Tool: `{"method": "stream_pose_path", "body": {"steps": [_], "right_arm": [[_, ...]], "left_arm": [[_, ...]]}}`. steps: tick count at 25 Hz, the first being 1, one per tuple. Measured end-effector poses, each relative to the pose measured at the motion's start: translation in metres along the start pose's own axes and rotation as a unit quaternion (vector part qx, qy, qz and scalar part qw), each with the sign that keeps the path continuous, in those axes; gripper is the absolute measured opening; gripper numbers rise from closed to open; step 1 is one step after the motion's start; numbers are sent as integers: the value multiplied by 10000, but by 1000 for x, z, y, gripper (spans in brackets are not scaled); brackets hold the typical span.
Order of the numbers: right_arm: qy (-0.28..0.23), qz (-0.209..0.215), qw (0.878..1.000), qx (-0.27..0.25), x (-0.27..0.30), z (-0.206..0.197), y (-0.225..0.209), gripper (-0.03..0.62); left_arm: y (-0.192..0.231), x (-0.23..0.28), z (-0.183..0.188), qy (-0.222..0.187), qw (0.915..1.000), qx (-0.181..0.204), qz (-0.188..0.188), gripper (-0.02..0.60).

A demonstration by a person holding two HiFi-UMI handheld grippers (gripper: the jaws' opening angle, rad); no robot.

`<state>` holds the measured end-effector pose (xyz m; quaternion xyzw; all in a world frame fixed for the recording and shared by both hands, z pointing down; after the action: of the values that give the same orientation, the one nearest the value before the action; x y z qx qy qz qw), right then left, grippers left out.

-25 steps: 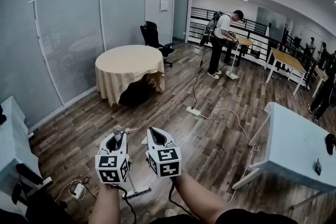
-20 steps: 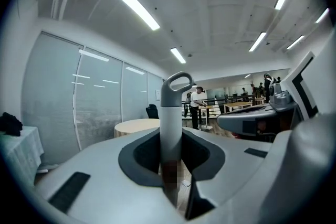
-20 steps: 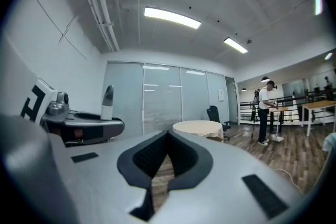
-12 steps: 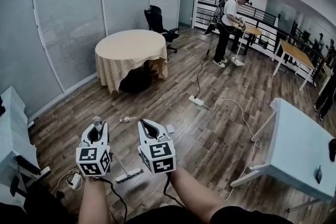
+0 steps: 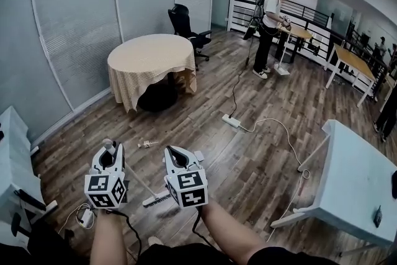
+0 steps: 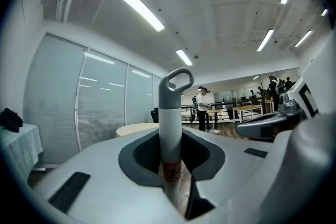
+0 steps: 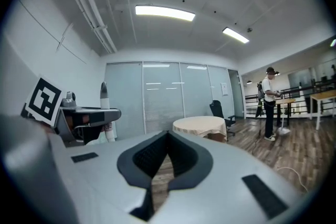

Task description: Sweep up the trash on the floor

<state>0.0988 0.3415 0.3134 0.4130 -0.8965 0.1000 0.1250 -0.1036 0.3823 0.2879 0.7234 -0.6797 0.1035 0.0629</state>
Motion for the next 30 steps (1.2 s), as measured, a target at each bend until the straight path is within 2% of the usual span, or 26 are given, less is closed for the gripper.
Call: {"method": "stream_pose_path", "body": {"steps": [6,10,14,19,23,27,30], "right_arm": [[203,-155,9996,117,33,-4,-36,13],[372,-197,9991,16,72,-7,-52,12],[459,-323,9982,-226,130,10,-72,12],[449,-318,9982,-235,209,45,-85,14],[458,-360,9978,-312,260,60,-91,12],[540,-270,9976,-342,297,65,-89,12],[626,-152,9978,-180,316,67,-92,12]], "left_arm": [[-6,54,-4,87,9998,34,-175,74],[4,101,-16,228,9993,-24,-289,74],[28,146,-12,295,9980,-223,-511,74],[70,196,-7,342,9955,-400,-790,74],[101,237,-6,291,9945,-535,-857,74],[117,269,4,134,9942,-405,-991,74],[119,286,15,-24,9943,-199,-1045,74]]}}
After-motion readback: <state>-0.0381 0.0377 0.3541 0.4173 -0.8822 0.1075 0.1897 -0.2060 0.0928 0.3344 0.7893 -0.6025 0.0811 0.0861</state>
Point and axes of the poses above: the fingertips, and each gripper's own axes: x forward along the fingers, y to its left, z out of its top, the point moved 7 cm from there along -x, backward along the fingers, and after that the axes turned 10 degrees about y, right-handed, at the moved point
